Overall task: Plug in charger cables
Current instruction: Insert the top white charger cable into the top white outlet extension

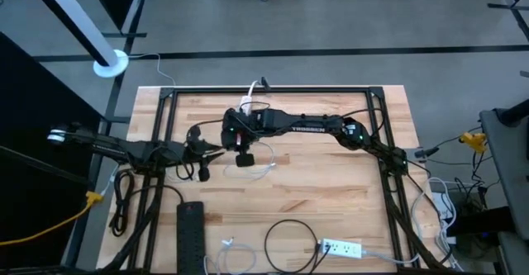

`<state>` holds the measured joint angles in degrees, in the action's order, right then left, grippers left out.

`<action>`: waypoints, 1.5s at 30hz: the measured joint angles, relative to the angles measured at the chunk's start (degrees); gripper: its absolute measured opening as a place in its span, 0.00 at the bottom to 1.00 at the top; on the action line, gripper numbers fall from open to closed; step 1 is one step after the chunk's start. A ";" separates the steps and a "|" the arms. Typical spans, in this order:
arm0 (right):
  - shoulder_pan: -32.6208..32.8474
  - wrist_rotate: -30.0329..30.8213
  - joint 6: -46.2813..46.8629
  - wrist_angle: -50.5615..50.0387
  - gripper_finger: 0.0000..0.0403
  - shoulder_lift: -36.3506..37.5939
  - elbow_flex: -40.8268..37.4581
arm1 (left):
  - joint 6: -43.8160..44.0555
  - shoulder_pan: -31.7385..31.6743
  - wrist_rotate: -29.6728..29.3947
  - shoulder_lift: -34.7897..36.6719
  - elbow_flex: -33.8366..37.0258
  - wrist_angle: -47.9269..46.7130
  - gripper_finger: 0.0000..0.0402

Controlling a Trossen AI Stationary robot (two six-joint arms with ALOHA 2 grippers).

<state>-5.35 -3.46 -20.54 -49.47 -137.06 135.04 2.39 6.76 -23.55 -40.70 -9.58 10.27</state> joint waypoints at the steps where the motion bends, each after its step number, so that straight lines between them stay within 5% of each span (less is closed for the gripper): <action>1: 0.13 -0.01 -0.05 0.13 0.04 0.01 0.01 | -0.13 0.00 0.00 -0.64 0.00 0.29 0.23; 20: 0.48 -4.08 0.20 0.93 0.04 0.01 -0.01 | -1.34 0.00 -2.60 -7.77 0.00 7.63 0.30; 28: 0.42 -4.00 0.41 0.72 0.04 0.03 -0.01 | -1.44 0.02 -1.13 -7.93 0.00 8.21 0.04; 33: 0.44 -3.98 0.00 0.48 0.04 0.09 -0.01 | -1.07 0.00 -0.98 -7.72 0.02 8.35 0.01; 45: -0.30 -5.03 -3.33 -4.85 0.34 6.13 -0.10 | 0.92 0.07 -1.65 -6.26 1.26 10.82 0.01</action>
<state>-5.65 -8.49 -23.87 -54.32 -130.93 134.93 3.31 6.83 -25.20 -46.96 -8.33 21.10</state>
